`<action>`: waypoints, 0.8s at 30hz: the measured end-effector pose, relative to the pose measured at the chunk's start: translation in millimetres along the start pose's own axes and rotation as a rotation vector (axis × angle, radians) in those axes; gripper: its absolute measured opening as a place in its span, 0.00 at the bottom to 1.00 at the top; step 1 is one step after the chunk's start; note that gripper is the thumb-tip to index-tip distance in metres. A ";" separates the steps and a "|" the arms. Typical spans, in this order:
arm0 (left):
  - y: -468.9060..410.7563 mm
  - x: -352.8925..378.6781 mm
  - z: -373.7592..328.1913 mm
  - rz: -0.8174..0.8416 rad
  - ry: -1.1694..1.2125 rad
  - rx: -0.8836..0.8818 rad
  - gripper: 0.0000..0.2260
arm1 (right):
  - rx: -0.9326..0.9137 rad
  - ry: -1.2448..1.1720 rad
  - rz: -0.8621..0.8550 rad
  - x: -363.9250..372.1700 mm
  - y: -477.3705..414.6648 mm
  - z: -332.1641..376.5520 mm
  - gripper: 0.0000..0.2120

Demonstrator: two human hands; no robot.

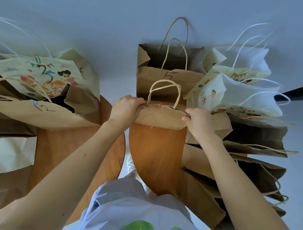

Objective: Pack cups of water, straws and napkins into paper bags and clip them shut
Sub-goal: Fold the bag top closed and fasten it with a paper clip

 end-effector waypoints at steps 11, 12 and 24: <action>127.7 -69.9 15.0 -0.269 -0.093 -0.202 0.06 | -0.378 0.035 -0.100 11.5 75.0 53.4 0.10; 144.2 -74.4 15.8 -0.293 -0.099 -0.214 0.07 | -0.399 0.056 -0.090 14.5 84.7 60.9 0.10; 246.8 -109.8 84.5 -0.328 -0.143 -0.354 0.04 | -0.601 0.046 -0.049 70.8 148.0 153.6 0.11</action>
Point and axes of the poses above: each hand's wrist, its own y-axis away from the middle knuckle, its own x-axis out of the palm, z = x × y, the point moved 9 cm from there along -y, towards the middle knuckle, and after that the axes turned 13 degrees about -y, right-handed, at the moved point
